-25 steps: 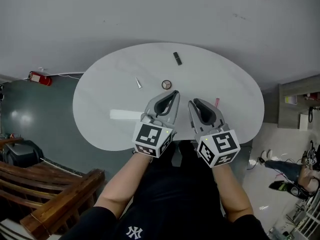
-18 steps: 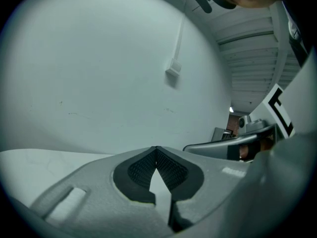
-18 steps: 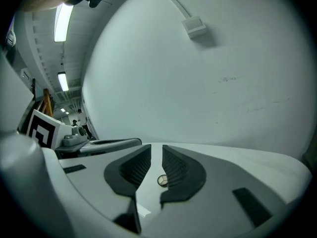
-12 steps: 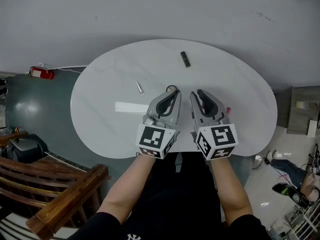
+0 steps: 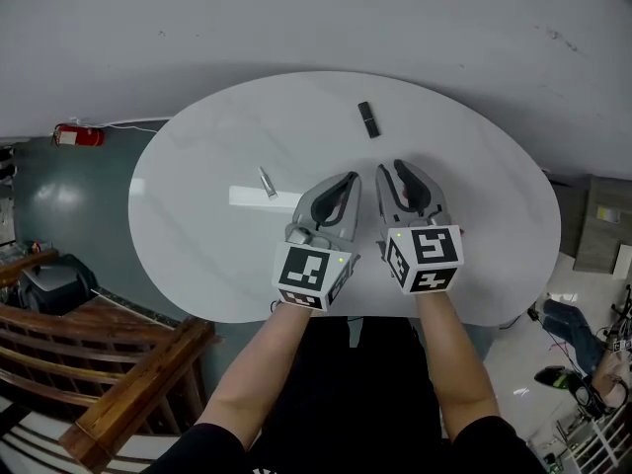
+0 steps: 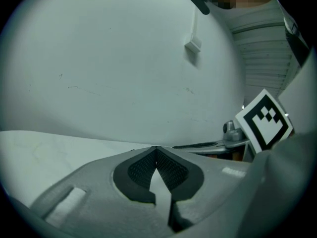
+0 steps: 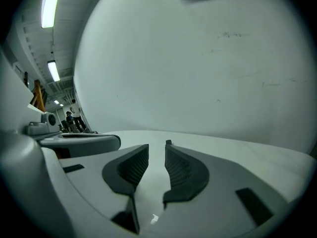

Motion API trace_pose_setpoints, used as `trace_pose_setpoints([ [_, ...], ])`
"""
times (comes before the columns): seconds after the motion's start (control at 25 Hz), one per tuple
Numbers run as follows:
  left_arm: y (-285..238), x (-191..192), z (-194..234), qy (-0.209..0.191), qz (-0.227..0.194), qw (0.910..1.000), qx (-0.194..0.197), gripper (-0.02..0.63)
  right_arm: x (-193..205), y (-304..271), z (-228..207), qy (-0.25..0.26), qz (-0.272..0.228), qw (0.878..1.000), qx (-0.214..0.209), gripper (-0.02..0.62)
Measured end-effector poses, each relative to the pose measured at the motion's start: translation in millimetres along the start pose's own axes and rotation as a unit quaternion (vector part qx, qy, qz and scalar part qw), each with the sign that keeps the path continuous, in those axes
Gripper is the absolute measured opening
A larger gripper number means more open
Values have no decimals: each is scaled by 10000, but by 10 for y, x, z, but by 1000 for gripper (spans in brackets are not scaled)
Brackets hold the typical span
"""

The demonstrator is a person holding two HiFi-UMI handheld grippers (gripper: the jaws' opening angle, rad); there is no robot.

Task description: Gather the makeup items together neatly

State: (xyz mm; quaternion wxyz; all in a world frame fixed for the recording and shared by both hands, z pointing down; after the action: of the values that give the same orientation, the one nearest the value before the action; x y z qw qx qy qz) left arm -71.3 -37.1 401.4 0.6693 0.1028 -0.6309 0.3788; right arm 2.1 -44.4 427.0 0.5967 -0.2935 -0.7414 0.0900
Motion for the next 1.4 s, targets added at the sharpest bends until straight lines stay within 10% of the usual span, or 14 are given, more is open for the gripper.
trace_pose_setpoints([
  [1.12,-510,146,599,367,267,9982,-392,9,310,-1145,-326,944,1432,9836,555,97],
  [1.4,-559,151,525,397,266,9982,-367,9,342,-1114,-423,502,1412,9868,619,95],
])
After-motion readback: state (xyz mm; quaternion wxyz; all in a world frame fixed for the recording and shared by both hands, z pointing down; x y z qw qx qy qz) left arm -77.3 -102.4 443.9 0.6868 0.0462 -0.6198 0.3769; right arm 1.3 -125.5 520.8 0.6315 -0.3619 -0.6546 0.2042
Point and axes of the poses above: the fingertips, and each gripper's own axes: y backward along the fingers, z to its left, x out of its underside, the point moved 2 cm from there along y, backward along the fingers, and after that the axes turned 3 degrees about -y, right-handed, at the moved point
